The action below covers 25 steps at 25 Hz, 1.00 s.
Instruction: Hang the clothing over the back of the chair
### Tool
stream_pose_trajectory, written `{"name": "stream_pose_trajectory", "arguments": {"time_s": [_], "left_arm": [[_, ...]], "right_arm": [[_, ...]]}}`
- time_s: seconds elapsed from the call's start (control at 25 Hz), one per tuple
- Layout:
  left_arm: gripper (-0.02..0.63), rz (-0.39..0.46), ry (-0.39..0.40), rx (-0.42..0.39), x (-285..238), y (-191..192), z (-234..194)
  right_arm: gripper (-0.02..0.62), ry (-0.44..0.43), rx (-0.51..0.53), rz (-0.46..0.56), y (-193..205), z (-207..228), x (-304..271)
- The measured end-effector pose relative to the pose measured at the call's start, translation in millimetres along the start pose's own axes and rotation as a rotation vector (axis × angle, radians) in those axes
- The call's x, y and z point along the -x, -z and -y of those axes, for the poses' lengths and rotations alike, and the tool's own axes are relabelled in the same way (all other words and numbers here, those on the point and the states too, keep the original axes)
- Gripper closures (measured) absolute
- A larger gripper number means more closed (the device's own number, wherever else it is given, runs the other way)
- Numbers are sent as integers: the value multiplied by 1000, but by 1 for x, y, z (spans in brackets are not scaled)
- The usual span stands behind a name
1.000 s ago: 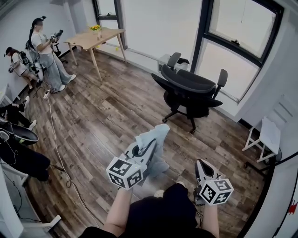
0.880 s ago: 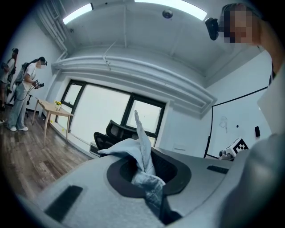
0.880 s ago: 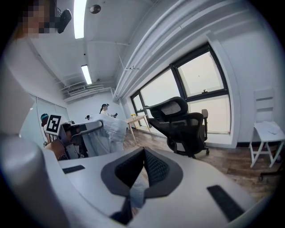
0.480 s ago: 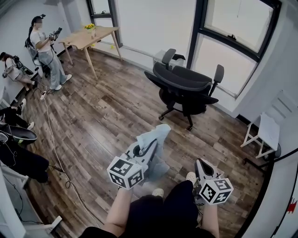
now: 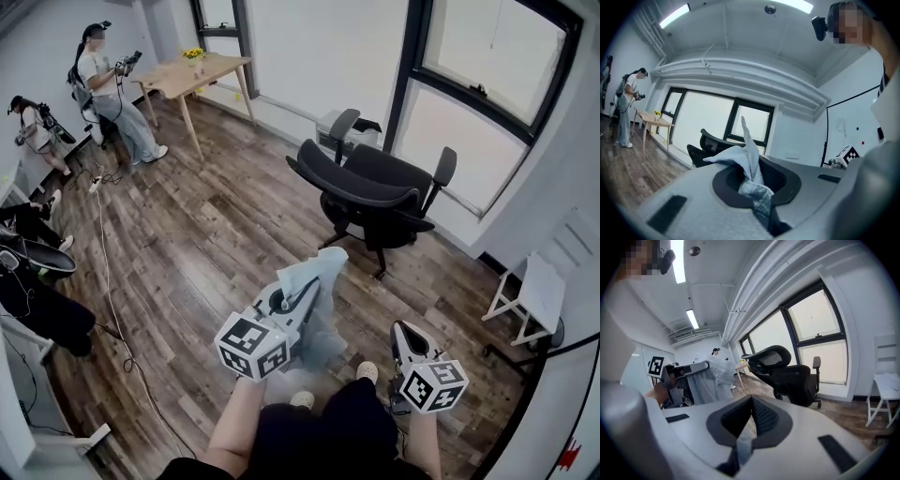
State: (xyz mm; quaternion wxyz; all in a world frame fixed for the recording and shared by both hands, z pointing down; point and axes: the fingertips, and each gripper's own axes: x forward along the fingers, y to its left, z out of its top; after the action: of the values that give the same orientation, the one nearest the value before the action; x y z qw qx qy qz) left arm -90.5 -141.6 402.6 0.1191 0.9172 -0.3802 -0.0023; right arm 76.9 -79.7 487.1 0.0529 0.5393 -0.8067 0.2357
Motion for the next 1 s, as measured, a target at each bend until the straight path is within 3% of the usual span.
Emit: {"name": "stream_pose_trajectory", "arguments": {"time_s": [0.52,1.0], "left_arm": [[589,77,-162,-55,-76,-47,-10],[589,140,-316,-136,-108,-77,-2]], "right_arm": [[594,-155,76,15,-62,71,-36],[594,-306,179,-2,-102,113,-52]]}}
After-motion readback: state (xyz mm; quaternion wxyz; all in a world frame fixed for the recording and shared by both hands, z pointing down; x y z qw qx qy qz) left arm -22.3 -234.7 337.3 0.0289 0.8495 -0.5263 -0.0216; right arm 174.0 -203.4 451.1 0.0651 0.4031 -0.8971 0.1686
